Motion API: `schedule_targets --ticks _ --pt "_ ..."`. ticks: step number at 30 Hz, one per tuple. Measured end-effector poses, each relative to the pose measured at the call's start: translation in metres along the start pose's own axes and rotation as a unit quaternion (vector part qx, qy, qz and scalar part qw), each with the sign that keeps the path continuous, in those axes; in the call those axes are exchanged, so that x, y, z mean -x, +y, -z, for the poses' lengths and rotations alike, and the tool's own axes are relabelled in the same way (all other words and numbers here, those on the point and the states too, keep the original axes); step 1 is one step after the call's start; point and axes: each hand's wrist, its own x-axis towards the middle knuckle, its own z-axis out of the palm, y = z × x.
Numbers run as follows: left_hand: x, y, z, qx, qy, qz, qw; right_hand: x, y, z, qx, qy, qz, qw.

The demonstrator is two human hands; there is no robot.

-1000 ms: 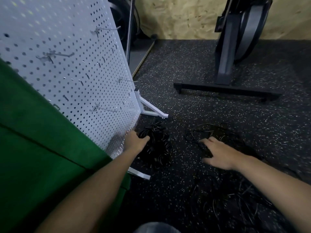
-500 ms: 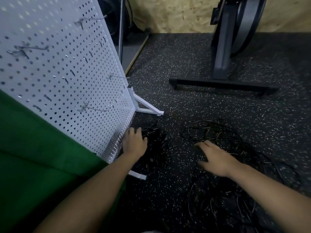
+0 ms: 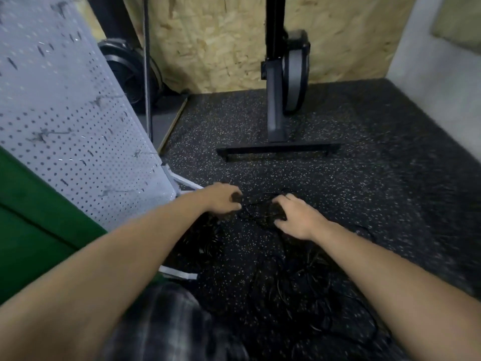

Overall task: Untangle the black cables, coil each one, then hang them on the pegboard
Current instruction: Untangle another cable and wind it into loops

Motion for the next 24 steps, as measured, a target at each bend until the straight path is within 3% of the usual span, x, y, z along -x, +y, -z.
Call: schedule_targets --ticks 4,9,18,24 --pt "-0.008 0.058 -0.009 -0.054 -0.026 -0.026 0.998 0.028 0.039 -0.001 -0.018 0.006 -0.038 0.999" --pt "-0.040 0.105 -0.080 -0.033 -0.076 -0.054 0.995 0.058 0.110 -0.038 -0.015 -0.024 -0.116 0.993" --pt "-0.064 0.112 -0.248 0.085 -0.155 0.030 0.984 0.083 0.190 -0.119 -0.048 -0.098 -0.230 0.967" --pt "-0.035 0.125 -0.330 0.065 -0.231 0.063 0.969 0.084 0.186 -0.157 -0.031 -0.122 -0.269 0.955"
